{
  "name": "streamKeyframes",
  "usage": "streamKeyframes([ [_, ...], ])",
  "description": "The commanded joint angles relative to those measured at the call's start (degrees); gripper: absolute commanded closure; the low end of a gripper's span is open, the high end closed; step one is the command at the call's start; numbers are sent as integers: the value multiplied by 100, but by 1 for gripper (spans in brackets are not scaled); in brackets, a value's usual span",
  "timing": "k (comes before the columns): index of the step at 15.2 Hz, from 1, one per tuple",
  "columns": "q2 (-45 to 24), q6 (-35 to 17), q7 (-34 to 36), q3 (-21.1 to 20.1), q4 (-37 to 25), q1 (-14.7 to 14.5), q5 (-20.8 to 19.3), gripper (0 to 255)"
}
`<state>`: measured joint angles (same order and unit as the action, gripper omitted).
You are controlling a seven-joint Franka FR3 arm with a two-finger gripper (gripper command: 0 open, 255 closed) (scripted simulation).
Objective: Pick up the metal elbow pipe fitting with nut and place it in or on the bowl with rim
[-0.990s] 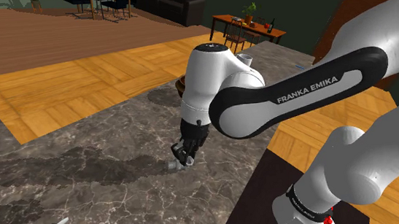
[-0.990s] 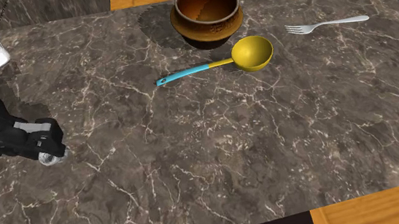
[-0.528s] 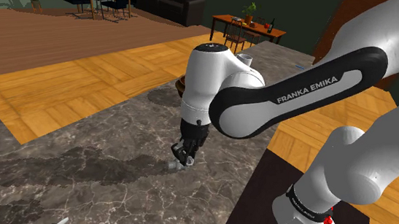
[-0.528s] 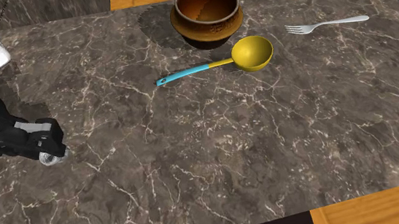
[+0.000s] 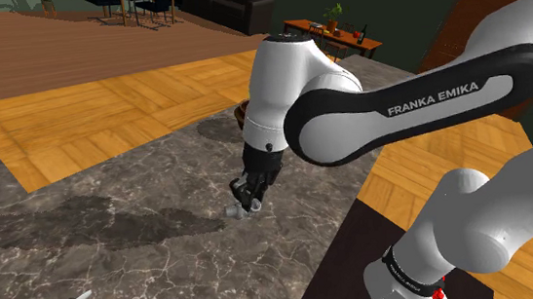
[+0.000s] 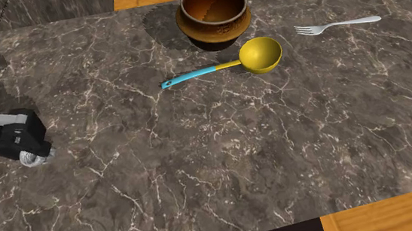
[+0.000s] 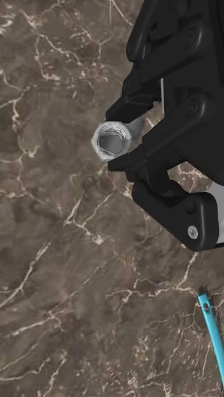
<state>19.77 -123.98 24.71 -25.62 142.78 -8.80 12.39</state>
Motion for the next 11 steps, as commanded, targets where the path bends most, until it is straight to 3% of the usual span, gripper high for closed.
streamKeyframes([
  [1,94,179,-19,38,-83,-2,6,255],
  [11,407,1021,-32,180,-619,-2,-11,255],
])
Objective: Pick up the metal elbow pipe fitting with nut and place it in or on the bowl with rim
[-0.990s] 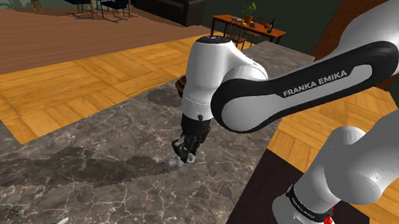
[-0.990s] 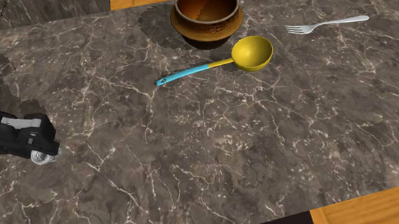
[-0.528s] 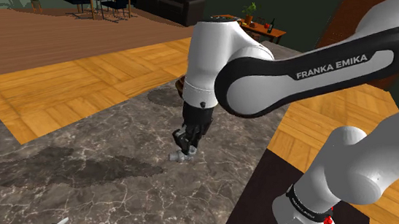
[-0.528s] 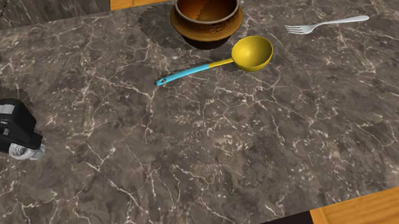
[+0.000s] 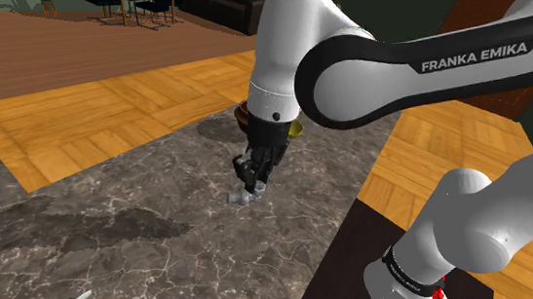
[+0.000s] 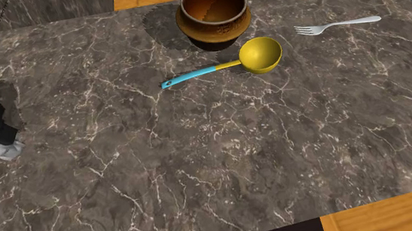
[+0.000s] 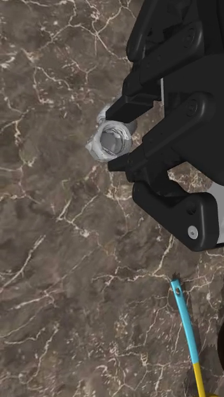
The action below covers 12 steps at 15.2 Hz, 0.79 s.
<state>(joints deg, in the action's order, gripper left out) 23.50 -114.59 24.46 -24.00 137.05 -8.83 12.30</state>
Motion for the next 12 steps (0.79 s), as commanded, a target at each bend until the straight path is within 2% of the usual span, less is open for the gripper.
streamKeyframes([
  [1,57,164,-7,32,-106,3,-6,255],
  [12,204,1037,16,161,-833,30,-67,255],
])
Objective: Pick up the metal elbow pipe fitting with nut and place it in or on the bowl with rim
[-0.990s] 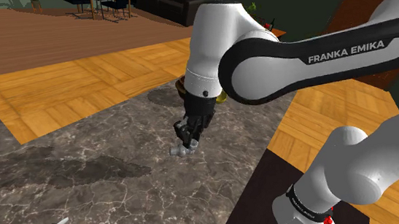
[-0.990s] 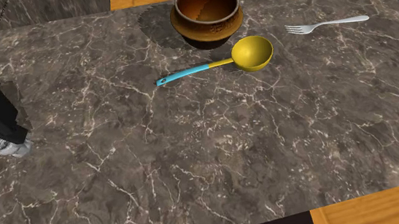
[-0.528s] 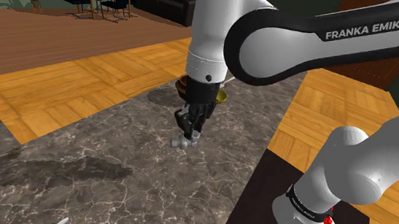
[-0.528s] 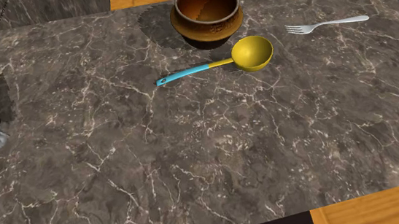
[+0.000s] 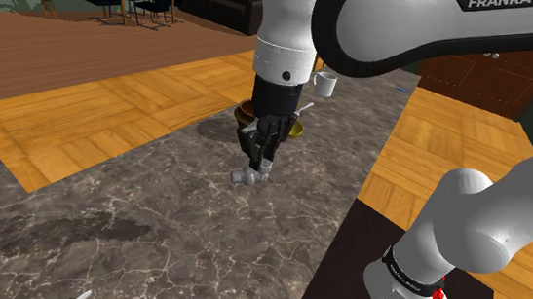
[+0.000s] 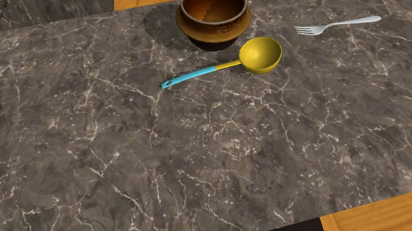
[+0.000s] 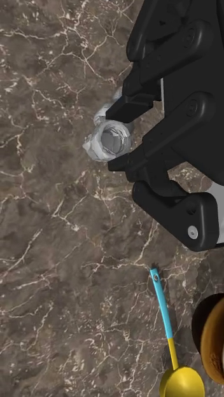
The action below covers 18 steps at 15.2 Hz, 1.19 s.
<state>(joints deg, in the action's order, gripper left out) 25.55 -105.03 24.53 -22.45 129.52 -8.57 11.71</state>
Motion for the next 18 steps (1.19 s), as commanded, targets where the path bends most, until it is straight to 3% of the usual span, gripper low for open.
streamKeyframes([
  [1,3,158,12,16,-153,6,-14,255],
  [9,-400,202,-837,635,-494,425,-393,255],
  [18,-1281,288,-1821,1301,-1379,928,-797,255],
])
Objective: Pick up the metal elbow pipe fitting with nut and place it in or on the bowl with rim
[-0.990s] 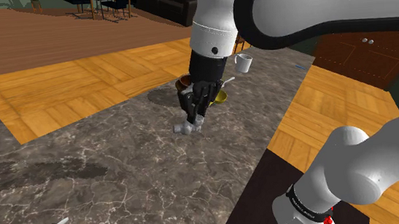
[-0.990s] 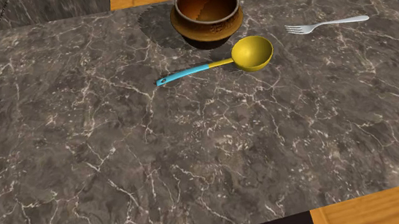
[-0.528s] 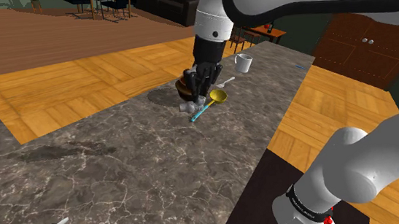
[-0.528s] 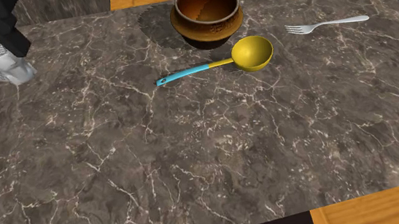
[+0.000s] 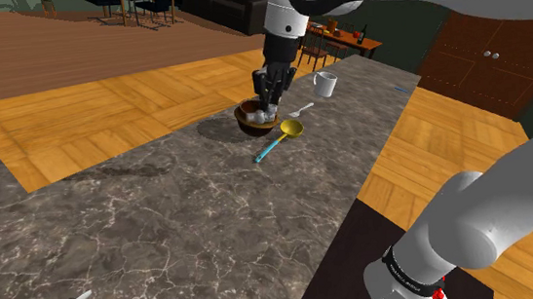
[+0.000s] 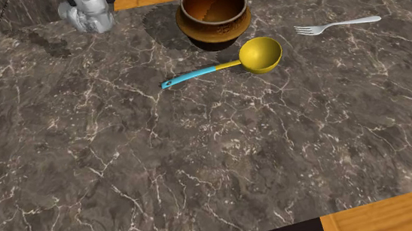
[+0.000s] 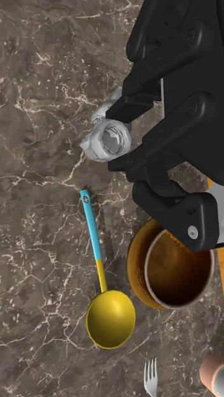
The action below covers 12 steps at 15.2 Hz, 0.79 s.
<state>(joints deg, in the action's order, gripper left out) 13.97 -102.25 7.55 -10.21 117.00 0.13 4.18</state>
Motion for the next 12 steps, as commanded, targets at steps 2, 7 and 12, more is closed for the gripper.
streamKeyframes([
  [2,-367,49,-327,204,-398,162,-112,255],
  [7,-1045,196,-817,494,-1201,407,-239,255],
  [12,-1833,437,-1280,737,-2217,645,-305,255],
])
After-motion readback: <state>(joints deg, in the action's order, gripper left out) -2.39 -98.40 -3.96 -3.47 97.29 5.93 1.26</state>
